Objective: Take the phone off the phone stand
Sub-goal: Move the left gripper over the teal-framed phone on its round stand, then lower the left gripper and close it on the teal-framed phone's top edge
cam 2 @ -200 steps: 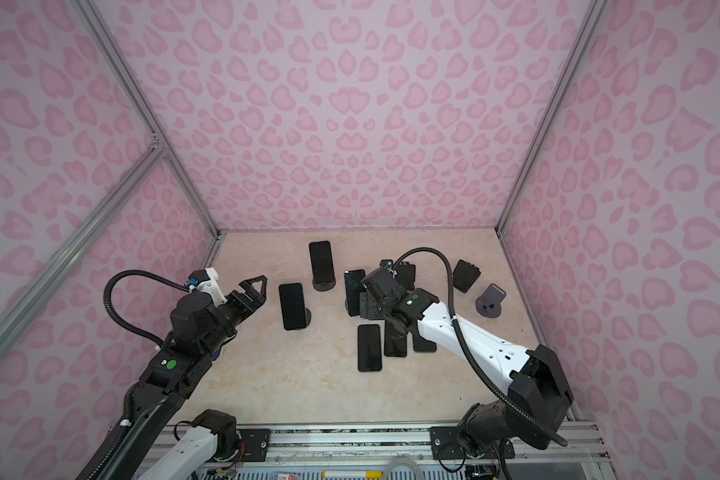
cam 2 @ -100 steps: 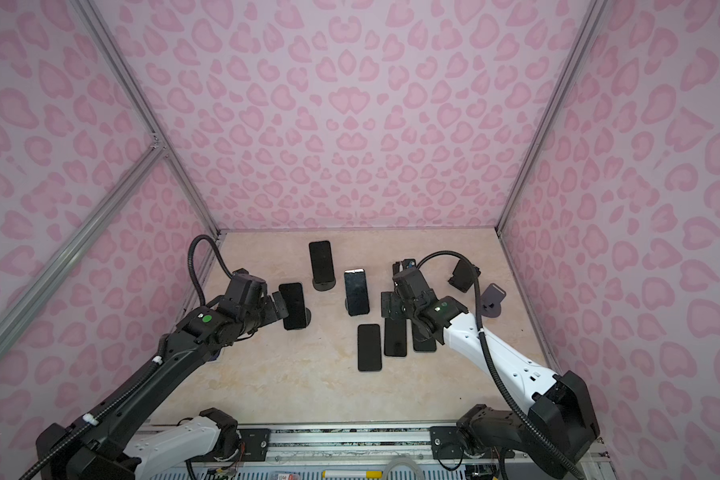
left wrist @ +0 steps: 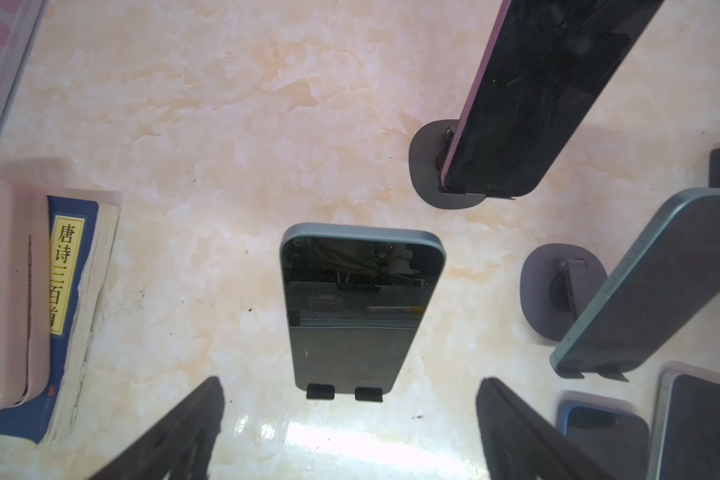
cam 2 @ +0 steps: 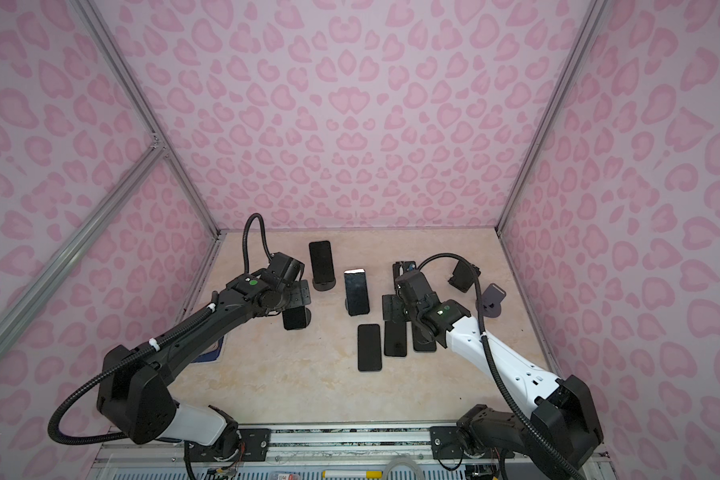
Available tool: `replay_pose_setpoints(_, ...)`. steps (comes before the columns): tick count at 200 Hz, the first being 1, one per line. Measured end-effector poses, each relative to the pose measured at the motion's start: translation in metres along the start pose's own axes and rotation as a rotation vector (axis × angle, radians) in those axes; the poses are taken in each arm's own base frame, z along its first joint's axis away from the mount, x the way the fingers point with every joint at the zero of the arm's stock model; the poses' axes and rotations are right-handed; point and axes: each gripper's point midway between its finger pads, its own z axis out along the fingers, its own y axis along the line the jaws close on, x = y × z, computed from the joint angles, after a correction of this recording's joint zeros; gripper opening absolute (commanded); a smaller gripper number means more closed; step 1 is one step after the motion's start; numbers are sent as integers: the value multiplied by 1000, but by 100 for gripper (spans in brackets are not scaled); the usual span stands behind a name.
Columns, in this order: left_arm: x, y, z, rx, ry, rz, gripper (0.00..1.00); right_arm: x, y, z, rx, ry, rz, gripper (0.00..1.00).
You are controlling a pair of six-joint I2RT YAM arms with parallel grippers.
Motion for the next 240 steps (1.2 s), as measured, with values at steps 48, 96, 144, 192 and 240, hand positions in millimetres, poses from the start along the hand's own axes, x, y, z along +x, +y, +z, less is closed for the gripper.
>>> replay_pose_setpoints(48,1,0,14,-37,5,5,98,0,0,0,-3,1,-1,98)
replay_pose_setpoints(96,7,-4,35,-56,24,17,98,2,2,2,-14,9,3,98)
replay_pose_setpoints(144,7,-5,43,-72,20,23,98,7,2,3,-19,20,9,98)
replay_pose_setpoints(192,0,-5,47,-86,-13,31,100,9,3,5,-25,31,19,98)
replay_pose_setpoints(240,-9,-4,50,-82,-51,31,96,13,4,7,-30,41,18,98)
